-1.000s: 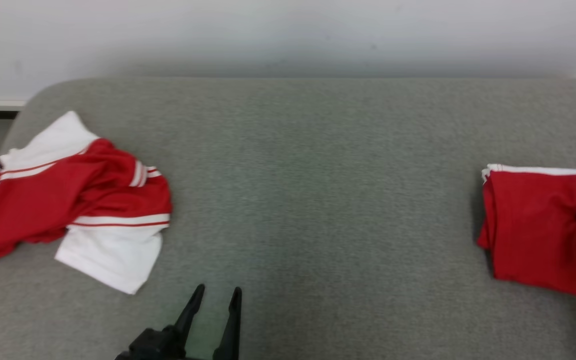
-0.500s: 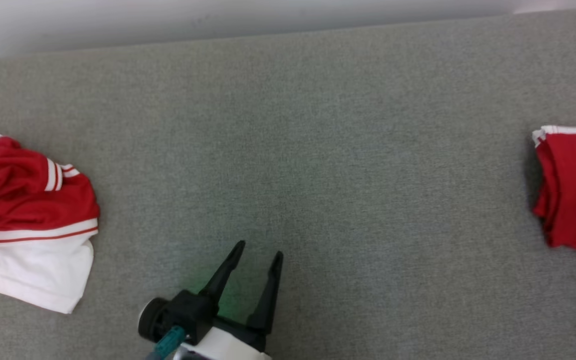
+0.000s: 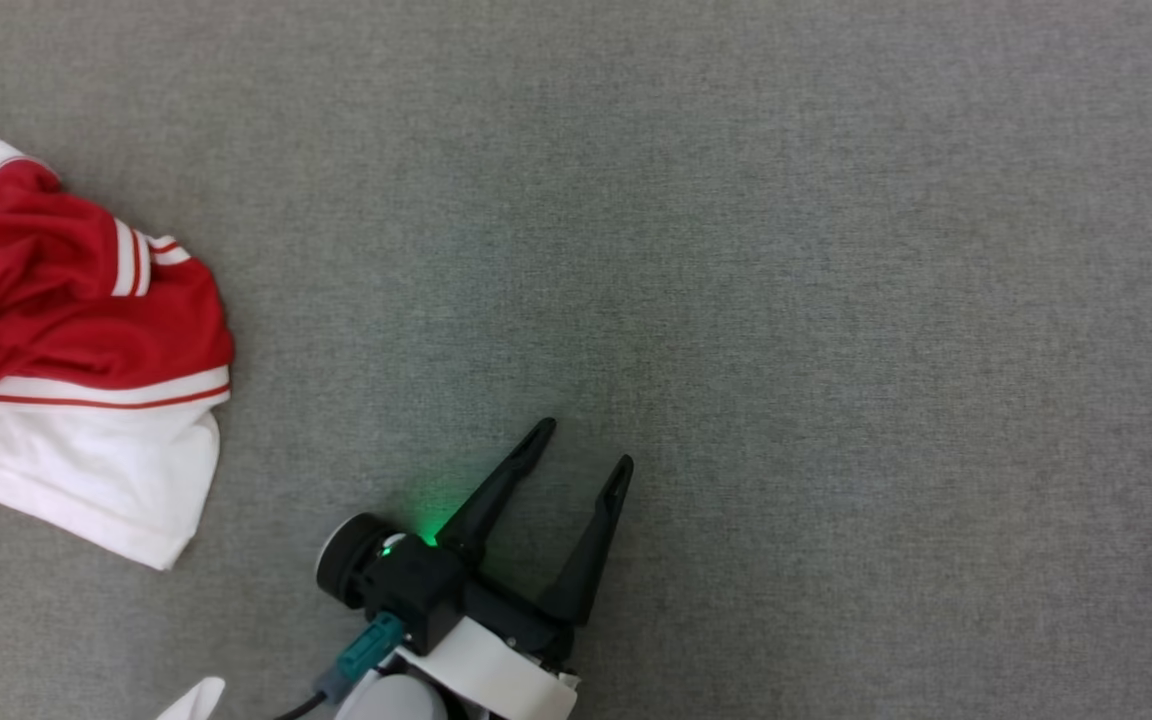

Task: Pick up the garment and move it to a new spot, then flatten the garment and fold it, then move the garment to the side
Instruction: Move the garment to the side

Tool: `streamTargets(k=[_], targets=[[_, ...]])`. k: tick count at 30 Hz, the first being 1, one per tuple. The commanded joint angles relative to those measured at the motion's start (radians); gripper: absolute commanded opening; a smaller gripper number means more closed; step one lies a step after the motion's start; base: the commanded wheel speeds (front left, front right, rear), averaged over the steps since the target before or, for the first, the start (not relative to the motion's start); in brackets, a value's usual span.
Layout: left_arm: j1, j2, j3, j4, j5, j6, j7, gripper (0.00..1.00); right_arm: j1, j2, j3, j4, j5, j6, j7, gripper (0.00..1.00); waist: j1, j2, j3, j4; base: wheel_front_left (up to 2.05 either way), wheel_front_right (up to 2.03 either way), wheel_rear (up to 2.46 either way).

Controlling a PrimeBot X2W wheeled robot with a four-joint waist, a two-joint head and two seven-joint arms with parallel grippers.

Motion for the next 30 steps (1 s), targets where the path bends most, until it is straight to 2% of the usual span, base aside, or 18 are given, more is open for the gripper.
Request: streamTargets(k=[1, 2, 3, 8, 12, 17, 22, 26, 28, 30], targets=[[0.010, 0.022, 0.028, 0.035, -0.005, 0.006, 0.005, 1.00, -0.020, -0.022, -0.015, 0.036, -0.049, -0.002, -0.011, 0.31, -0.0001, -0.0001, 0.006, 0.011, 0.00, 0.00, 0.00], [0.013, 0.022, 0.031, 0.036, -0.007, 0.007, 0.005, 1.00, -0.028, -0.027, -0.025, 0.054, -0.076, -0.002, -0.020, 0.82, -0.0001, -0.0001, 0.001, 0.010, 0.00, 0.00, 0.00], [0.015, 0.021, 0.035, 0.035, -0.010, 0.009, 0.005, 1.00, -0.038, -0.033, -0.040, 0.071, -0.103, -0.002, -0.036, 1.00, -0.0001, -0.0001, -0.004, 0.007, 0.00, 0.00, 0.00], [0.026, 0.017, 0.040, 0.032, -0.022, 0.015, 0.005, 1.00, -0.047, -0.018, -0.062, 0.124, -0.225, -0.002, -0.055, 1.00, -0.0001, -0.0001, -0.042, -0.010, 0.00, 0.00, 0.00], [0.040, 0.012, 0.038, 0.037, -0.043, 0.021, 0.003, 1.00, -0.029, -0.031, -0.085, 0.111, -0.338, -0.002, -0.111, 1.00, -0.0001, -0.0001, -0.102, -0.020, 0.00, 0.00, 0.00], [0.092, 0.010, 0.057, 0.043, -0.081, 0.045, 0.003, 1.00, 0.041, 0.050, -0.153, 0.062, -0.366, -0.002, -0.228, 1.00, -0.0001, -0.0001, -0.220, -0.023, 0.00, 0.00, 0.00], [0.169, 0.009, 0.083, 0.046, -0.109, 0.073, 0.003, 1.00, 0.168, 0.126, -0.146, -0.052, -0.318, -0.002, -0.330, 1.00, -0.0001, -0.0001, -0.335, -0.014, 0.00, 0.00, 0.00], [0.235, 0.010, 0.132, 0.042, -0.118, 0.092, 0.003, 1.00, 0.312, 0.191, -0.157, -0.193, -0.261, -0.002, -0.381, 1.00, -0.0001, -0.0001, -0.418, -0.002, 0.00, 0.00, 0.00], [0.263, 0.009, 0.157, 0.040, -0.114, 0.092, 0.003, 1.00, 0.405, 0.211, -0.158, -0.265, -0.271, -0.002, -0.397, 1.00, -0.0001, -0.0001, -0.452, 0.004, 0.00, 0.00, 0.00], [0.283, 0.009, 0.177, 0.039, -0.103, 0.091, 0.003, 1.00, 0.489, 0.257, -0.178, -0.339, -0.275, -0.002, -0.410, 1.00, -0.0001, -0.0001, -0.483, 0.012, 0.00, 0.00, 0.00]])
